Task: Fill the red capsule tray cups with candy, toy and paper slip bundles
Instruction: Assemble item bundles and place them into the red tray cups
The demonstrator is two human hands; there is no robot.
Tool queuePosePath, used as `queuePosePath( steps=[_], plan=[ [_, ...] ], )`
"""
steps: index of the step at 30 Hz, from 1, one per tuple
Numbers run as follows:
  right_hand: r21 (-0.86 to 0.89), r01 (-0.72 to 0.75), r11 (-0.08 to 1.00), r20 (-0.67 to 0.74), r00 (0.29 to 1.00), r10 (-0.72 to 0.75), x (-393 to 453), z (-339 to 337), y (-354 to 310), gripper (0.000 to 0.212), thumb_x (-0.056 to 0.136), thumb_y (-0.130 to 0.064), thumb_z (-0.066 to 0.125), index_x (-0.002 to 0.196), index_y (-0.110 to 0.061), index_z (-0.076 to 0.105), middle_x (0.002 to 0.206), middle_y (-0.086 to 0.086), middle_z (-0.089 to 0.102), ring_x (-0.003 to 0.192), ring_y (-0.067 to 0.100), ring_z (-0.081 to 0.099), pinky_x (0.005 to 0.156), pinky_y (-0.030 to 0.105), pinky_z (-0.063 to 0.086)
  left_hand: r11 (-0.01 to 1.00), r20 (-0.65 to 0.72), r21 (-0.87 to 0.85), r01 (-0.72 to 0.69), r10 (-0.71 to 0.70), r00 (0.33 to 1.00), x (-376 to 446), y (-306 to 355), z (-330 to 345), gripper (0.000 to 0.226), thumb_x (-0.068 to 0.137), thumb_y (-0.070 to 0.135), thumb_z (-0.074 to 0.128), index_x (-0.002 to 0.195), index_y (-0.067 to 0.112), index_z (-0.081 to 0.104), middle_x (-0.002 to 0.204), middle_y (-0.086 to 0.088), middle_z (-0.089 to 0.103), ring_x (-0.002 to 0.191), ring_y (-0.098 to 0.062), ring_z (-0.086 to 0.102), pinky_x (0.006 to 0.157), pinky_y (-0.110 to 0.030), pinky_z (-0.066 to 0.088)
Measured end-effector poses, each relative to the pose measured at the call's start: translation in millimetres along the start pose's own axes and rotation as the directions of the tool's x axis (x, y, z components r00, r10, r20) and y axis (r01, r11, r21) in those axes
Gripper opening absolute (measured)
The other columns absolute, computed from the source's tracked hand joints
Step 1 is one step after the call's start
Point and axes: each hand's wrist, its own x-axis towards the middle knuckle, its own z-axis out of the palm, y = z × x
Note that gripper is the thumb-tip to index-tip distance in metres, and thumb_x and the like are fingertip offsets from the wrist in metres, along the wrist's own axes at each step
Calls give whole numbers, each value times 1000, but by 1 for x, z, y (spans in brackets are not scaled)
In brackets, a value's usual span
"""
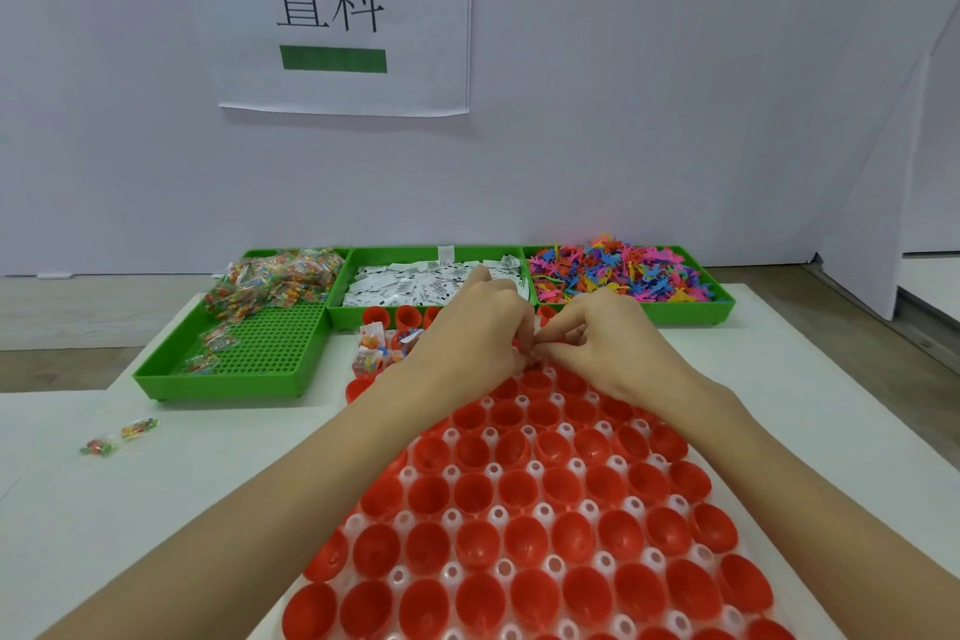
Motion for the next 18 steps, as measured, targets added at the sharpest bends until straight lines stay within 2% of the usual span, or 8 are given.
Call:
queuePosePath(
  steps=[2, 6, 8, 10, 12, 15, 17, 18],
  plan=[
    [10, -9, 1000, 5, 1000, 9, 1, -6, 0, 12, 88, -25, 77, 93, -35, 83, 76, -20, 71, 68, -13, 62, 63, 3, 43, 1000, -1, -6, -3, 3, 1000, 0, 0, 0, 10, 83, 28, 83, 86, 19, 79, 87, 11, 53, 91, -14, 35, 73, -17, 22],
    [71, -39, 997, -64, 997, 44, -1, -25, -1, 8, 90, -28, 76, 91, -32, 83, 73, -25, 71, 75, -13, 66, 67, 7, 48, 1000, 14, -27, 11, -10, 1000, -2, -1, -4, 13, 85, 34, 81, 89, 22, 81, 90, 11, 57, 93, -13, 38, 77, -18, 24],
    [138, -46, 989, -99, 993, 60, -5, -36, -3, 6, 89, -32, 76, 91, -31, 82, 75, -20, 74, 76, -7, 68, 71, 13, 52, 999, 28, -44, 27, -26, 999, -4, -3, -11, 14, 86, 36, 79, 91, 24, 82, 93, 12, 66, 94, -11, 45, 85, -20, 30],
    [204, -42, 978, -123, 990, 68, -11, -44, -6, 6, 89, -33, 76, 88, -31, 82, 77, -18, 76, 75, -3, 69, 70, 15, 52, 989, -1, -136, 61, -61, 998, -11, -7, -22, 9, 88, 30, 78, 91, 23, 83, 90, 14, 71, 84, -3, 53, 92, -24, 36],
    [256, -36, 966, -124, 990, 70, -20, -49, -9, 8, 91, -33, 75, 86, -32, 81, 79, -17, 76, 77, -2, 70, 70, 14, 49, 966, -69, -232, 116, -136, 988, -22, -14, -33, 8, 89, 26, 76, 88, 23, 83, 84, 15, 72, 77, -2, 60, 83, -24, 41],
    [325, -36, 945, -106, 992, 74, -37, -49, -15, 12, 93, -30, 72, 86, -33, 81, 81, -14, 77, 78, 2, 71, 74, 23, 55, 943, -180, -246, 223, -270, 946, -46, -39, -46, 9, 92, 24, 73, 90, 22, 82, 87, 12, 73, 73, -1, 62, 69, -17, 46],
    [367, -45, 929, -81, 994, 80, -47, -44, -21, 13, 94, -29, 71, 87, -31, 82, 85, -13, 78, 83, 4, 72, 80, 28, 60, 925, -222, -189, 328, -366, 904, -63, -64, -49, 11, 94, 20, 71, 100, 16, 79, 101, 2, 74, 83, -7, 65, 78, -18, 50],
    [385, -49, 922, -72, 994, 84, -52, -41, -25, 13, 94, -29, 71, 88, -31, 82, 87, -12, 78, 85, 5, 73, 80, 28, 60, 906, -224, -133, 403, -423, 878, -71, -78, -49, 17, 95, 20, 69, 108, 13, 77, 112, -4, 72, 97, -18, 65, 89, -29, 52]
  ],
)
